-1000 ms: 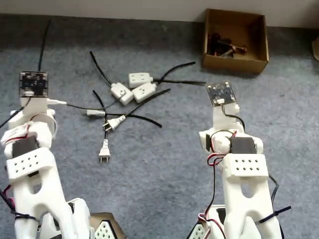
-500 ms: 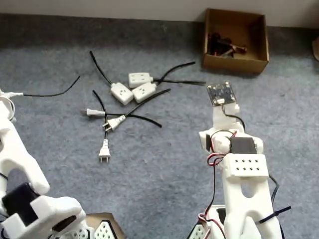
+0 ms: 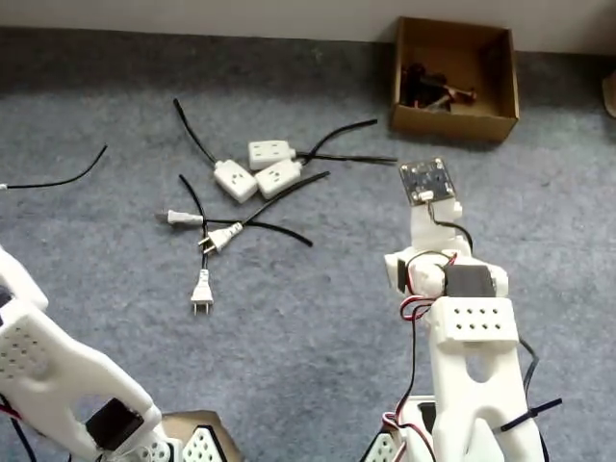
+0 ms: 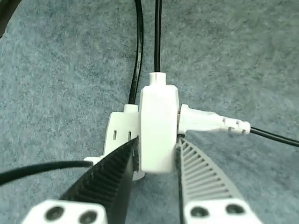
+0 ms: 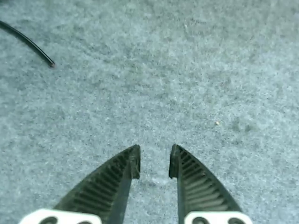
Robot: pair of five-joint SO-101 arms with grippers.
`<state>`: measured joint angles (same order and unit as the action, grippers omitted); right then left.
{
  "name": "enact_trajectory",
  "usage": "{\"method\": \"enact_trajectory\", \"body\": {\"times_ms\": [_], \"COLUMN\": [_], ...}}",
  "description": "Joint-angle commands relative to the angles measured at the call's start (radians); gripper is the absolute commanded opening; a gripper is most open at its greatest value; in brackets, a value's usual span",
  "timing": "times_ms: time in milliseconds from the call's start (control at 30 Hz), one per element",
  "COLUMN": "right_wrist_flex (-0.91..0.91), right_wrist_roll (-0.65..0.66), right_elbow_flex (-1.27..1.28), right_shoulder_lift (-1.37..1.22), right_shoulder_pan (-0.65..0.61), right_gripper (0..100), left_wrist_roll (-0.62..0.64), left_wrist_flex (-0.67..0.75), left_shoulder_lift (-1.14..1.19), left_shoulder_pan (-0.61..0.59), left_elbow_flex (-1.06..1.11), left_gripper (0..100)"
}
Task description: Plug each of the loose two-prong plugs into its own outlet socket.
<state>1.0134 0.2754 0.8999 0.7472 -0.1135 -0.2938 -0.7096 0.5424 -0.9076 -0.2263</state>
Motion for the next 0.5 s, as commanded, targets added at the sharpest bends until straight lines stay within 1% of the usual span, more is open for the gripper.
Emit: {"method": "enact_trajectory", "body": {"times_ms": [0,233,400,467], "right_wrist_flex": [-0.016,-0.016,-0.016,-0.016], "right_wrist_roll": [0.014,0.014,0.014,0.014], "right_elbow_flex": [-0.002,-0.002,-0.002,-0.002], "right_shoulder_lift": [0.028,0.028,0.027,0.027], "right_shoulder_pan": [0.007,0.007,0.007,0.007], "right_gripper": [10.9,10.9,10.9,10.9], "left_wrist_roll": [0.011,0.011,0.011,0.011], "left_wrist_flex": [-0.035,-0.089,-0.175,-0.219], "left_shoulder_lift": [0.058,0.242,0.341,0.369], "left_shoulder_pan": [-0.018,-0.022,-0.022,-0.022], "left_elbow_flex": [-0.186,-0.418,-0.576,-0.634], "left_gripper": [1,1,1,3]}}
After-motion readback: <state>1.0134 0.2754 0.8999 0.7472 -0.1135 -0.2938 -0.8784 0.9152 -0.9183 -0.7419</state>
